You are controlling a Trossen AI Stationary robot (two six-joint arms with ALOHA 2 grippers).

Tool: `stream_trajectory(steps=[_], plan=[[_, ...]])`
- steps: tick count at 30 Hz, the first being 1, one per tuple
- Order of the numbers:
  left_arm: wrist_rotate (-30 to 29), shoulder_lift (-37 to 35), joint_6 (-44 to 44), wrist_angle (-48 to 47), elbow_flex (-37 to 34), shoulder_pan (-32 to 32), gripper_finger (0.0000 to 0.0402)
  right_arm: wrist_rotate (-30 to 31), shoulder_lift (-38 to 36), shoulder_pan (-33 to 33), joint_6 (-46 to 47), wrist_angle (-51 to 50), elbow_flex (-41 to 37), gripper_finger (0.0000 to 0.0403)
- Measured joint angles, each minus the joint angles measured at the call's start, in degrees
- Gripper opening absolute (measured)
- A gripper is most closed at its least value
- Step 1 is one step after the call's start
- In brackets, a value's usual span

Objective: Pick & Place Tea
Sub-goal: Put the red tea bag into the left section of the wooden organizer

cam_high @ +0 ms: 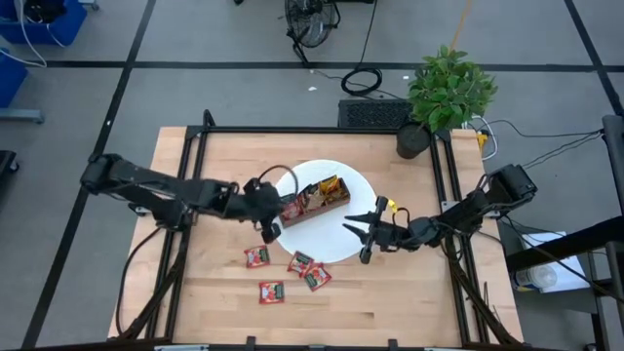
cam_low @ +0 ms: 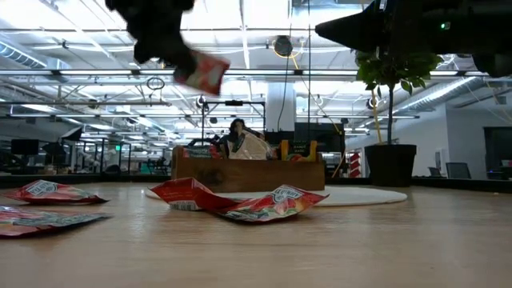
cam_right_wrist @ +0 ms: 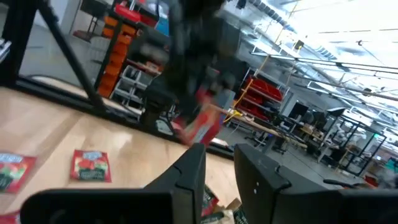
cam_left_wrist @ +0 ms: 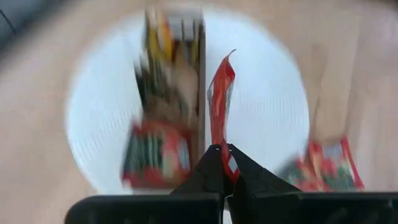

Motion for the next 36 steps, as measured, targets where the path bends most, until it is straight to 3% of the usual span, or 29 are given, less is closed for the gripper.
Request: stream_trajectory(steps=[5,11,25,31,36], plan=[[17.0,2.8,-1.7,-4.8,0.0,9.0,0.0002,0.0,0.0,-0.4,0.0,0.8,0.1,0.0064],[25.5,7.9,0.3,-7.8,1.8,17.7,0.0001,0.0,0.0,-0.5,0.0,0.6,0.1,0.0063],[27.6,29.1,13.4,-37.8,30.5,19.9,0.0001,0.0,0.0,-0.5,0.1,-1.8,0.1,0.0059],[27.9,35.6,18.8,-47.4,37.0,19.8,0.0001,0.0,0.0,-0.5,1.5,-3.1,0.1,0.0057],[28.0,38.1,20.5,-48.9,38.3,20.0,0.0001,0.0,0.0,-0.5,1.5,-3.4,0.1,0.0057]])
